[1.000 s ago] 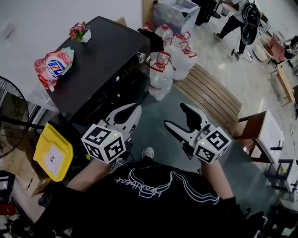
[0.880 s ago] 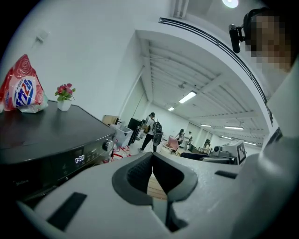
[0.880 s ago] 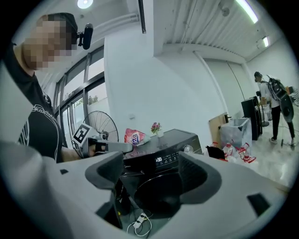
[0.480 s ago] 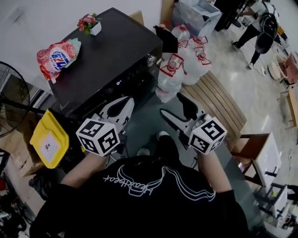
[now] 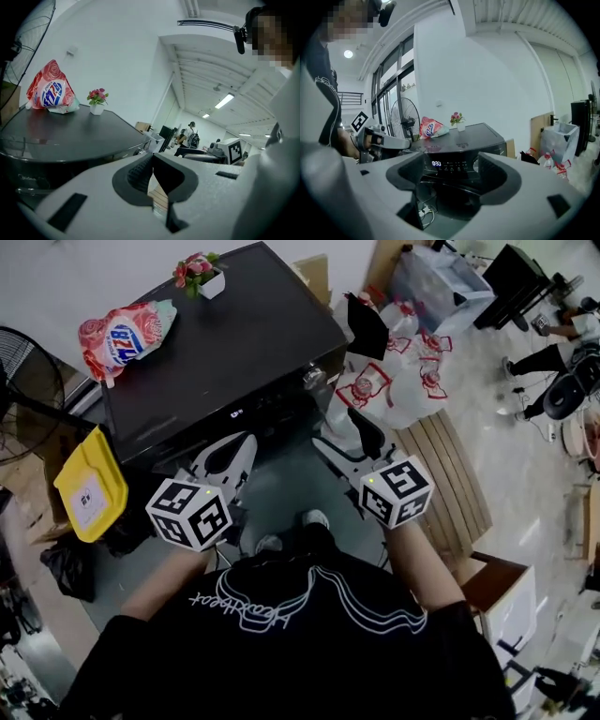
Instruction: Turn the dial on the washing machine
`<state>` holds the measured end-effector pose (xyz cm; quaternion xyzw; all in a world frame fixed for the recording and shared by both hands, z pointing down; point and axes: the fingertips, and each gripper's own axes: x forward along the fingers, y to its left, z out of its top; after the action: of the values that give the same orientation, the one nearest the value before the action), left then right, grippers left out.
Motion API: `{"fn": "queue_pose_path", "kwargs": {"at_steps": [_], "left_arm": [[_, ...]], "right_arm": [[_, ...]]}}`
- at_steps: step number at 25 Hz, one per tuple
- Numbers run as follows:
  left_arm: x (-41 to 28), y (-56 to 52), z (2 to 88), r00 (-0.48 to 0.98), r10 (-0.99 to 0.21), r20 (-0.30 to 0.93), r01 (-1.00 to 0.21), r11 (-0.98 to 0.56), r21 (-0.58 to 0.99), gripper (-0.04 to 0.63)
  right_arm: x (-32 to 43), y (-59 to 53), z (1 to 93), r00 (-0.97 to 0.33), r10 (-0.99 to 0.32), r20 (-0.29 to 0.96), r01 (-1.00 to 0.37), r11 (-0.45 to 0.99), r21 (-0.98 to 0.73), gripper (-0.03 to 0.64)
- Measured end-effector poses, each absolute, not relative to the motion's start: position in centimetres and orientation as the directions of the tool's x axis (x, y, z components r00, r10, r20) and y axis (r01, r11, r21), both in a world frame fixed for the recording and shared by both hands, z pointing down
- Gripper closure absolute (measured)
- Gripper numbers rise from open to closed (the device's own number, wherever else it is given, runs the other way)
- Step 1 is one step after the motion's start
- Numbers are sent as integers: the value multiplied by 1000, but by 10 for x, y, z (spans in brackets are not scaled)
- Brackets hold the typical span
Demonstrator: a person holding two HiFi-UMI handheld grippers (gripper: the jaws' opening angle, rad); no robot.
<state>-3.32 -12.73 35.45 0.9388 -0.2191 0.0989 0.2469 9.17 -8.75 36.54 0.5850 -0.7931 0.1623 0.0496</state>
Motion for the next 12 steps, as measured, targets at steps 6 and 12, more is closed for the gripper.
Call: {"fn": "queue_pose_path", "kwargs": {"at_steps": [6,12], "left_arm": [[-24,-136,361,839,-450,306,-543,-732,412,589],[-30,-140,375,775,-541,327,-632,-659,408,589]], "right_arm": [[120,-126,389,-317,-897,309,-948,284,-147,268],[137,-165,428,-260,-893,367,-956,290,30,278]]}}
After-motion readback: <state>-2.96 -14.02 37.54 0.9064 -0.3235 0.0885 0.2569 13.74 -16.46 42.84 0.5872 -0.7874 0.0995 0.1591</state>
